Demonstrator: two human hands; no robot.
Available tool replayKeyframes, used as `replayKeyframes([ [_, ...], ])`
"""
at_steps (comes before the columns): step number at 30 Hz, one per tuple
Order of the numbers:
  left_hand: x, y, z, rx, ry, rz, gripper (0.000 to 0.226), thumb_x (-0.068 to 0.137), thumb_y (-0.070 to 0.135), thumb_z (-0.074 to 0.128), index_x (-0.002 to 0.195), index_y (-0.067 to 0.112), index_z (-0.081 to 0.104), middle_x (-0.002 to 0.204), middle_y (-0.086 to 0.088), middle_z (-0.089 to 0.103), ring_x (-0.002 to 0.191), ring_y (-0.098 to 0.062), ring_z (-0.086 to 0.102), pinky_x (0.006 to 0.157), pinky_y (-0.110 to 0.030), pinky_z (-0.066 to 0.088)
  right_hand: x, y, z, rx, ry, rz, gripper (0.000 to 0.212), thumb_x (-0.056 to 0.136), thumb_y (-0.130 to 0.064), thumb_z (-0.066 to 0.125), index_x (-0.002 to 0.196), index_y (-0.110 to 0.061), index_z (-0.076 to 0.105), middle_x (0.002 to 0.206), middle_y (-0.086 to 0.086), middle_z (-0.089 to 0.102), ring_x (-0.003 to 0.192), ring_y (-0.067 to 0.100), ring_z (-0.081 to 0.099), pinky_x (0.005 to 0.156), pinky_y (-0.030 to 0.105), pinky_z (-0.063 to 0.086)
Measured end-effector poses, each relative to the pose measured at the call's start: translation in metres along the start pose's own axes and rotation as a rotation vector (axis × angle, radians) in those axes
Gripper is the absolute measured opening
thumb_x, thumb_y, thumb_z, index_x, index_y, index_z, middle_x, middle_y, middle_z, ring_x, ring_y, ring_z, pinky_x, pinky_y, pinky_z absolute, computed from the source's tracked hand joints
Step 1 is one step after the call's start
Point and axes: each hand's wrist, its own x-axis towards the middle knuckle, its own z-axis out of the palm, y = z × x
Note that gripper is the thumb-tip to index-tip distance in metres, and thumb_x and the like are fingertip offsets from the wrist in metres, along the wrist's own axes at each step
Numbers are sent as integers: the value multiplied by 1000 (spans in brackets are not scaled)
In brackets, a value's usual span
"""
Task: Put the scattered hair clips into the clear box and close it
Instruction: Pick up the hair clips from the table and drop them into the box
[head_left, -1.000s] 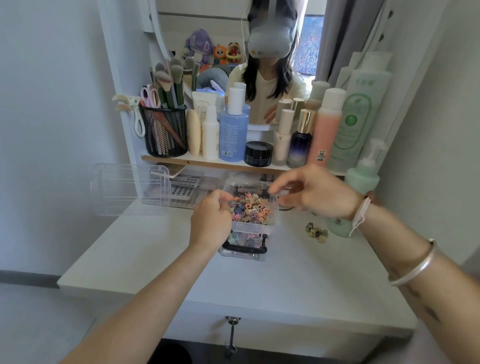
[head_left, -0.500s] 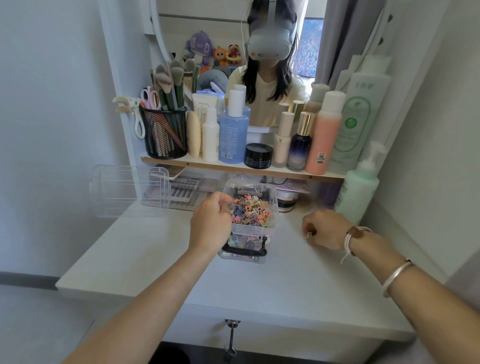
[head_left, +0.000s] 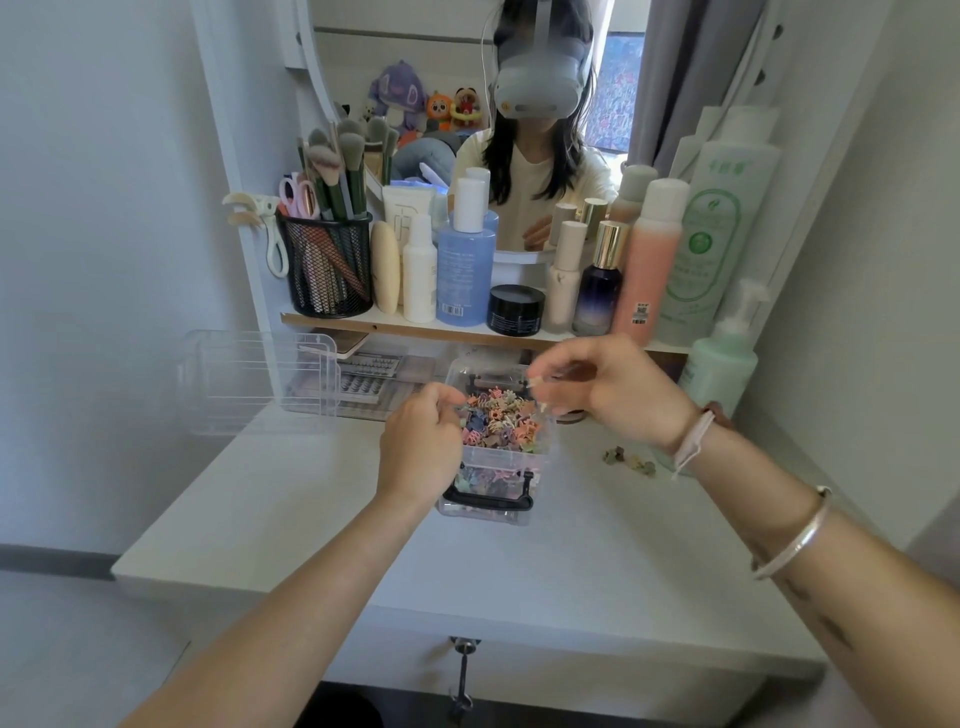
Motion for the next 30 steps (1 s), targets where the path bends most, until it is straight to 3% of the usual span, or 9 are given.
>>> replayKeyframes([
  [3, -1, 1, -1, 10, 1, 4, 27, 94, 7, 38, 108, 11, 60, 112, -7, 65, 93, -17, 55, 81, -27, 38, 1, -9, 14, -98, -131, 6, 8, 78, -11, 69, 83, -17, 71, 72, -2, 66, 58, 10, 56, 63, 20, 48],
  [8, -1, 1, -1, 7, -15, 1, 27, 95, 8, 37, 109, 11, 60, 114, -7, 64, 106, -23, 58, 83, -27, 39, 3, 16, -13, -241, 51, 118, 8, 83, -14, 64, 88, -13, 70, 65, -9, 61, 46, -3, 54, 49, 5, 43],
  [11, -1, 1, -1, 8, -11, 6, 27, 95, 8, 37, 109, 11, 60, 114, -6, 64, 99, -19, 58, 81, -26, 38, 0, 50, -21, -690, -57, 257, 25, 84, -13, 61, 108, -15, 66, 98, 2, 69, 90, 11, 64, 82, 21, 49],
  [13, 0, 1, -1, 2, -9, 7, 27, 94, 8, 37, 108, 11, 60, 113, -6, 64, 99, -20, 59, 82, -27, 39, -2, 68, -15, -828, -177, 329, 36, 84, -15, 59, 120, -19, 59, 122, 6, 61, 114, 24, 55, 96, 29, 44],
  [19, 0, 0, -2, 3, -23, 0, 27, 94, 7, 37, 110, 11, 59, 113, -9, 64, 105, -22, 58, 80, -26, 38, -4, 86, 2, -929, -163, 314, 28, 88, -7, 46, 107, -18, 64, 118, 10, 62, 107, 27, 57, 80, 28, 45],
  [23, 0, 1, -2, 7, -25, 6, 27, 94, 7, 38, 110, 11, 60, 114, -8, 64, 105, -22, 57, 80, -25, 38, 0, 72, -3, -784, -94, 236, 22, 85, -5, 55, 101, -11, 69, 106, 8, 69, 97, 21, 63, 82, 22, 44],
  [26, 0, 1, -2, 13, -18, 8, 27, 94, 7, 38, 111, 10, 59, 117, -7, 63, 106, -22, 57, 82, -25, 38, 7, 33, -10, -237, 68, 129, 14, 83, -3, 62, 94, -10, 69, 76, -1, 66, 58, -6, 59, 66, 14, 48],
  [28, 1, 0, -1, 9, -13, 10, 27, 94, 7, 38, 110, 10, 60, 117, -7, 63, 102, -21, 57, 82, -26, 38, 9, 11, -10, 80, 3, 83, 15, 82, 1, 62, 90, -10, 67, 67, -4, 63, 48, -6, 58, 56, 10, 52],
  [30, 1, 0, -1, 14, -10, 13, 27, 94, 7, 38, 109, 10, 60, 117, -7, 63, 103, -21, 57, 82, -25, 37, 9, 0, -11, 164, -99, 97, 18, 81, 0, 63, 89, -16, 66, 61, -9, 65, 49, -2, 60, 57, 10, 54],
])
